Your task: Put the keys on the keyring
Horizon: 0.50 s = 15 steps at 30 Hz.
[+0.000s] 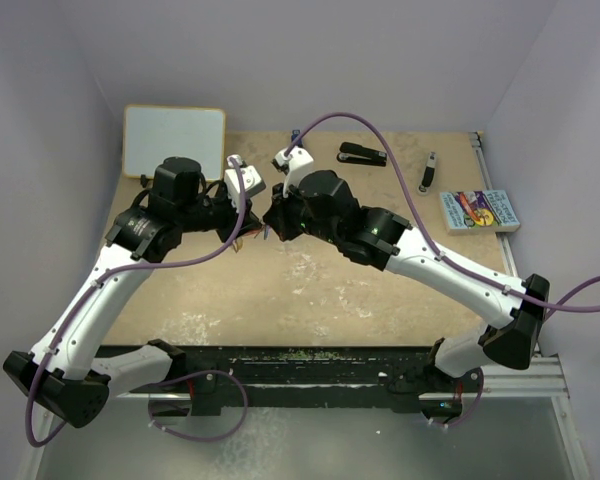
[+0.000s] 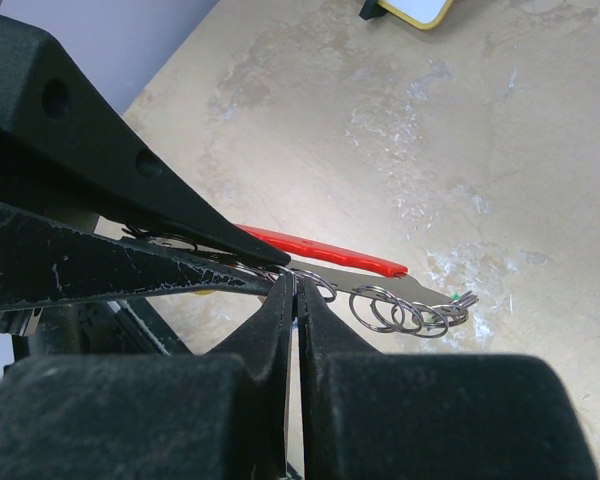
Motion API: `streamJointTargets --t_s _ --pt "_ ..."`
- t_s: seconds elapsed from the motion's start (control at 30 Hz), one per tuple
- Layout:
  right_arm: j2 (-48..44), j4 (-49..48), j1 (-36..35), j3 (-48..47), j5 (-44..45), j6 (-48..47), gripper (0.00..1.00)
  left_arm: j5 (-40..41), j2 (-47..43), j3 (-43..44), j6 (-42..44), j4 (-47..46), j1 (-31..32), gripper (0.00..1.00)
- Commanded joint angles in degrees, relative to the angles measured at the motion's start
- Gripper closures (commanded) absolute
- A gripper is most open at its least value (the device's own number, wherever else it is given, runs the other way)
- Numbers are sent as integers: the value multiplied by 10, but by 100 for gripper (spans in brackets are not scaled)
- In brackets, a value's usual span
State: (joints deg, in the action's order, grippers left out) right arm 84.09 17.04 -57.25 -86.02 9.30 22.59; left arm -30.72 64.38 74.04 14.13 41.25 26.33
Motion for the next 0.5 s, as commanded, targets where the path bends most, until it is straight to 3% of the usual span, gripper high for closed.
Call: streamJointTargets --t_s 0.0,0.47 --pt "-2 -14 0 -23 11 10 100 -18 -15 26 6 -31 2 96" --pt "-54 -5 0 46 35 49 100 -11 -18 41 0 -23 3 96"
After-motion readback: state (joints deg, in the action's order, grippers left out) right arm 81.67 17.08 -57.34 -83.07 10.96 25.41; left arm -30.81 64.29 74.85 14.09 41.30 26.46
